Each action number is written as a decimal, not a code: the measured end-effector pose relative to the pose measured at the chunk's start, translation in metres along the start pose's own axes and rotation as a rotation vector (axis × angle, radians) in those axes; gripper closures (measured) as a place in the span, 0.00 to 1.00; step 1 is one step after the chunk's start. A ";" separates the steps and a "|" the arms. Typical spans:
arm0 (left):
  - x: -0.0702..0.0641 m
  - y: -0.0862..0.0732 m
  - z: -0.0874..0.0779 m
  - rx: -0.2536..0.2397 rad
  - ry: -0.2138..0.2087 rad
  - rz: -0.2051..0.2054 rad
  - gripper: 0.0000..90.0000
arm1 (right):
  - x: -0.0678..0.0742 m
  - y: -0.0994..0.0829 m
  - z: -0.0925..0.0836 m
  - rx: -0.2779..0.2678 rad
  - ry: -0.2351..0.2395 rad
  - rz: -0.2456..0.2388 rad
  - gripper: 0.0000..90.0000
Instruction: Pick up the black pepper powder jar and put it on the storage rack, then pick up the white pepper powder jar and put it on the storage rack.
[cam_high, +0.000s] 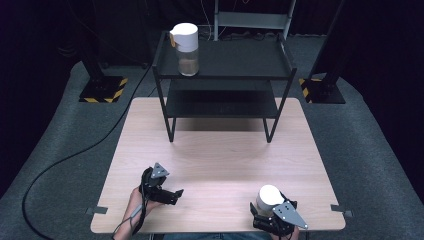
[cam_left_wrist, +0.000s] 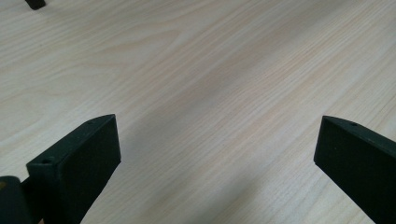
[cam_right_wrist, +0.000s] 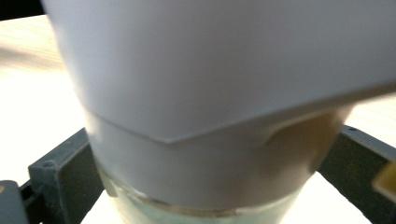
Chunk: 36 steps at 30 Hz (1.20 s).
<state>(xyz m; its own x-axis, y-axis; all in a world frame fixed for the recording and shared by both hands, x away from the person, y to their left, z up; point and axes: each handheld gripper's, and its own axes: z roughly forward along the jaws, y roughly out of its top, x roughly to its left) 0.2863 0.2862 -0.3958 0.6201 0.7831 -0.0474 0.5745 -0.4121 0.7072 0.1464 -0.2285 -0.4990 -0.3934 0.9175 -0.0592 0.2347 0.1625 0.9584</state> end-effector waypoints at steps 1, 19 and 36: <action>0.000 0.000 0.000 0.000 0.000 0.000 0.00 | 0.000 0.000 0.000 0.000 0.000 0.000 0.00; -0.012 -0.037 0.015 -0.061 0.119 -0.033 0.00 | 0.000 0.001 0.000 0.004 0.006 -0.006 0.00; -0.002 -0.037 0.021 -0.021 0.116 -0.056 0.00 | -0.005 -0.002 -0.002 -0.013 0.031 0.000 0.00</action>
<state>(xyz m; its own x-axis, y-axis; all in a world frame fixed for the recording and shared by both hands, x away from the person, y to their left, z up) 0.2755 0.2902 -0.4369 0.5213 0.8534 -0.0062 0.5943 -0.3577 0.7203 0.1459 -0.2347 -0.5003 -0.4212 0.9055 -0.0509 0.2233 0.1579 0.9619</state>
